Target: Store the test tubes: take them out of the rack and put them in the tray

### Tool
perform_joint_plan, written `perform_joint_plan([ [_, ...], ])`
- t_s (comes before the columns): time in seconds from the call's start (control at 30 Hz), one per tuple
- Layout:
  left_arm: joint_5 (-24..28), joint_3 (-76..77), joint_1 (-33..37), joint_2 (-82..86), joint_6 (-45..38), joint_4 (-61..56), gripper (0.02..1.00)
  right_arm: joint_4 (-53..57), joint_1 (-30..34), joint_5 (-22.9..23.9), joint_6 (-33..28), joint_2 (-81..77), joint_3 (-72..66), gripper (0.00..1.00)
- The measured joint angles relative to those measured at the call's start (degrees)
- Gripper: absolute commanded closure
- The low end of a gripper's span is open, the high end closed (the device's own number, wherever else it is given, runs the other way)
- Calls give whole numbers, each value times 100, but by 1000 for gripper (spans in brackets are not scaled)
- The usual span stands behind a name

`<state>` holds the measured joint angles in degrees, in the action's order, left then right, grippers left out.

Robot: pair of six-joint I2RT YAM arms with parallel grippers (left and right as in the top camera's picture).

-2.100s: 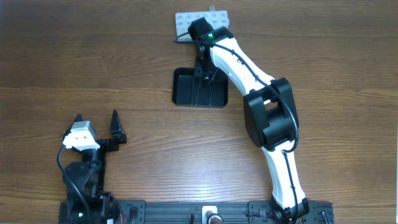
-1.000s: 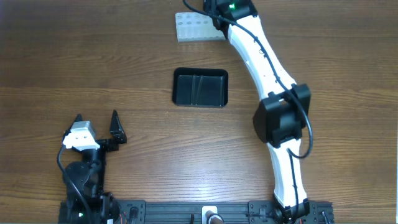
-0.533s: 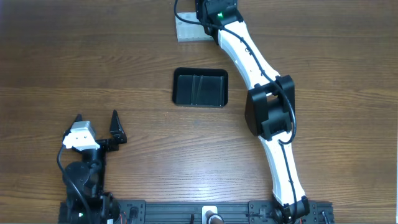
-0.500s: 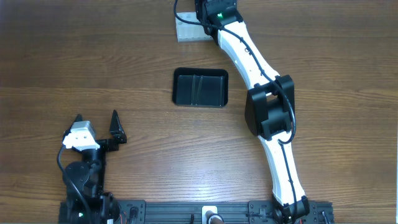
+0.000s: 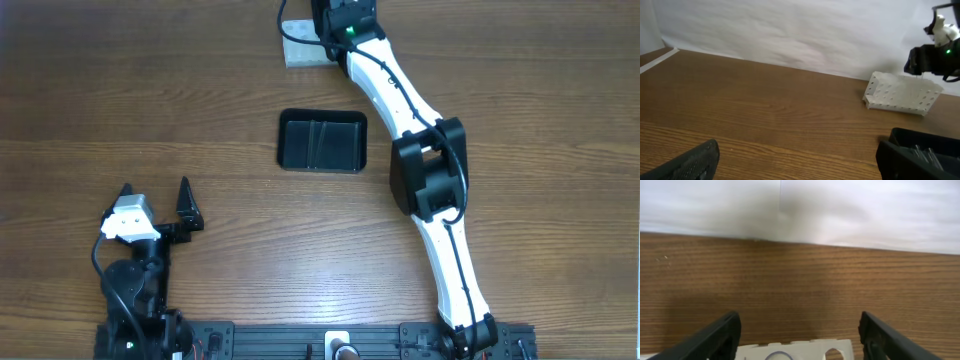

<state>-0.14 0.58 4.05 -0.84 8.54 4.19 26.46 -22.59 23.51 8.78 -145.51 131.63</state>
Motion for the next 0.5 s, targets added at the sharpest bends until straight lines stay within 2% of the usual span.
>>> perform_joint_plan([
  [0.13, 0, 0, 0, 0, 2, 0, 20, -57, 0, -9, 0, -85, 0, 595],
  [0.2, 0, 0, 0, 0, 2, 0, 23, -48, 0, -22, -9, -87, 0, 673],
  [0.5, 0, 0, 0, 0, 0, 0, 20, -37, 0, -35, 0, -92, 0, 831],
])
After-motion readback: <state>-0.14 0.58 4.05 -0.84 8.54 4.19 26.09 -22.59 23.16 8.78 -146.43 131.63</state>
